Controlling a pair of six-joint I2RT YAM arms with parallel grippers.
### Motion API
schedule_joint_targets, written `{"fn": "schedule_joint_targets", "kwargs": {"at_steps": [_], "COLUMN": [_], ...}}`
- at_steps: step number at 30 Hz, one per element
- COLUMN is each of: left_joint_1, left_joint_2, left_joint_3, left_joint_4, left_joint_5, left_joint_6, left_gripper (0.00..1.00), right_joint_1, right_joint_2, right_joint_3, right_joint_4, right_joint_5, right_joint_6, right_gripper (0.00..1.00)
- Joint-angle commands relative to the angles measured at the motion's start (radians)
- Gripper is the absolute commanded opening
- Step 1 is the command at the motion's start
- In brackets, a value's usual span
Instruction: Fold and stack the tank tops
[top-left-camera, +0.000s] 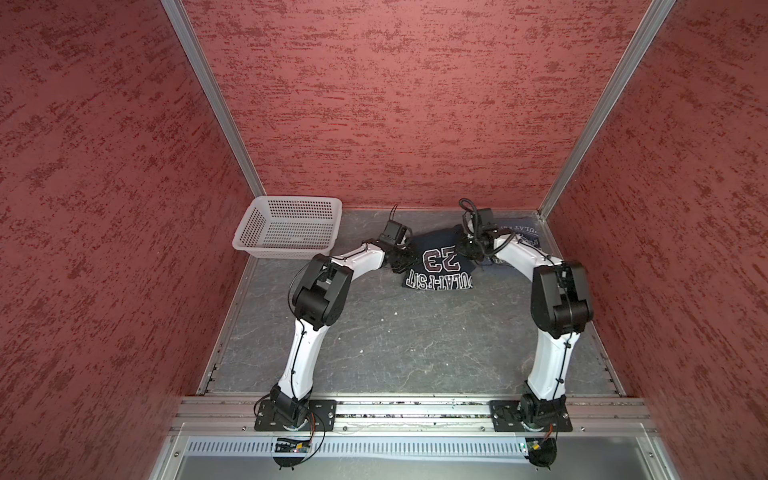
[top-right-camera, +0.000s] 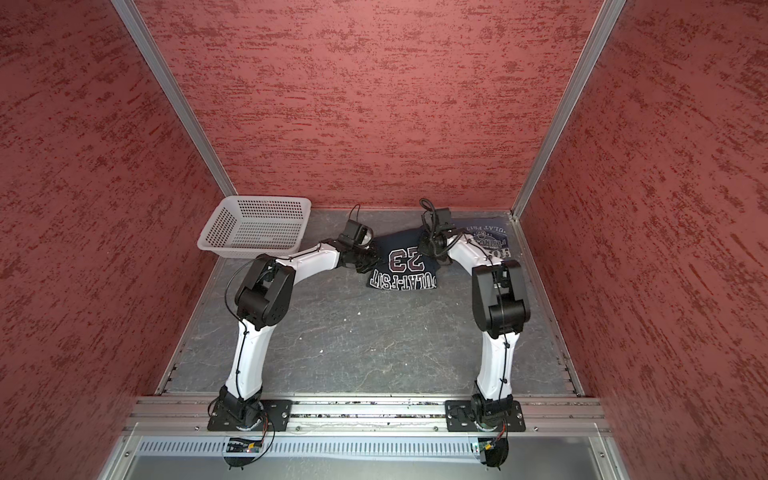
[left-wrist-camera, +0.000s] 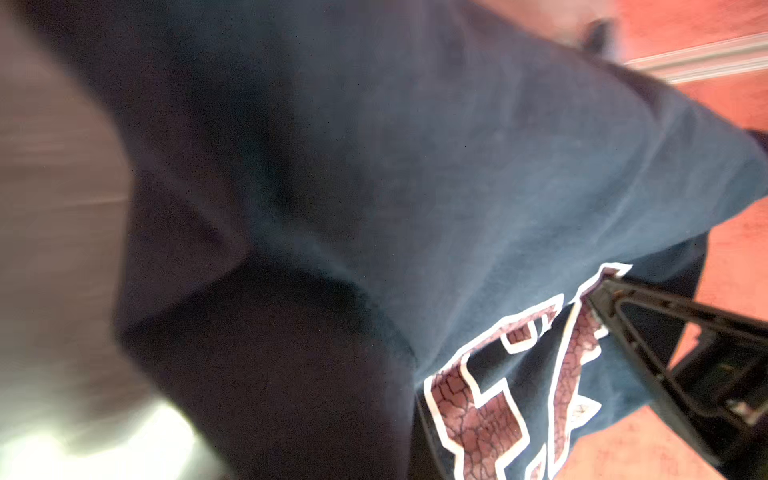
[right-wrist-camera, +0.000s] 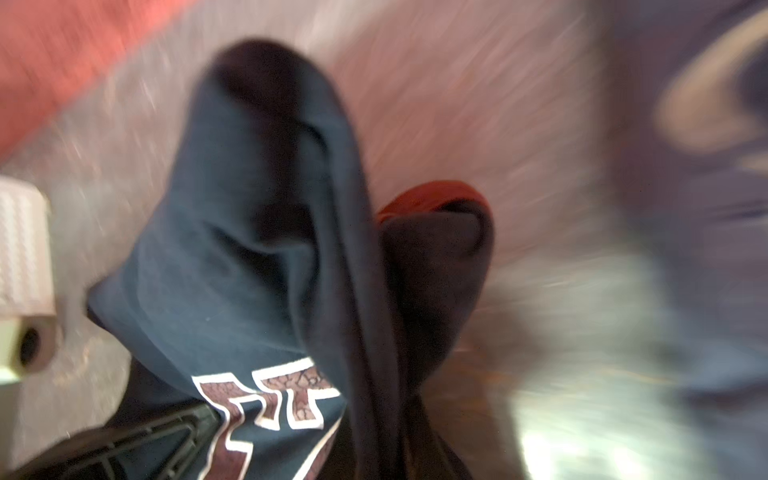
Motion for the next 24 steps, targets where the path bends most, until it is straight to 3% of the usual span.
{"fn": "schedule_joint_targets", "kwargs": {"at_steps": [1,8,15,21,24], "left_joint_1": [-0.029,-0.116,-0.158,-0.152,-0.14], "left_joint_2": [0.032,0.203,0.409,0.414,0.328], "left_joint_3": [0.091,0.425,0.689,0.668,0.531], "left_joint_4": [0.065,0.039,-0.026,-0.093,-0.082], "left_joint_5": [0.018,0.013,0.003,-0.038,-0.079], "left_joint_6": [-0.057,-0.08,-0.13,-0.121,-0.101], "left_gripper": [0.0,0.0,0.0,0.0,0.0], "right_joint_1": [-0.075,-0.2,-0.251,-0.242,-0.205], "right_joint_2": [-0.083,-0.072,0.067,0.171,0.187], "right_joint_3": [0.004,0.052,0.076,0.091,0.09], "right_joint_4": [-0.011,-0.051,-0.058,-0.071,-0.083], "right_joint_5": [0.122,0.202,0.219,0.154,0.124], "right_joint_6": [-0.043,-0.076,-0.091,-0.085,-0.09], "right_gripper": [0.04,0.03,0.03,0.03,0.02]}}
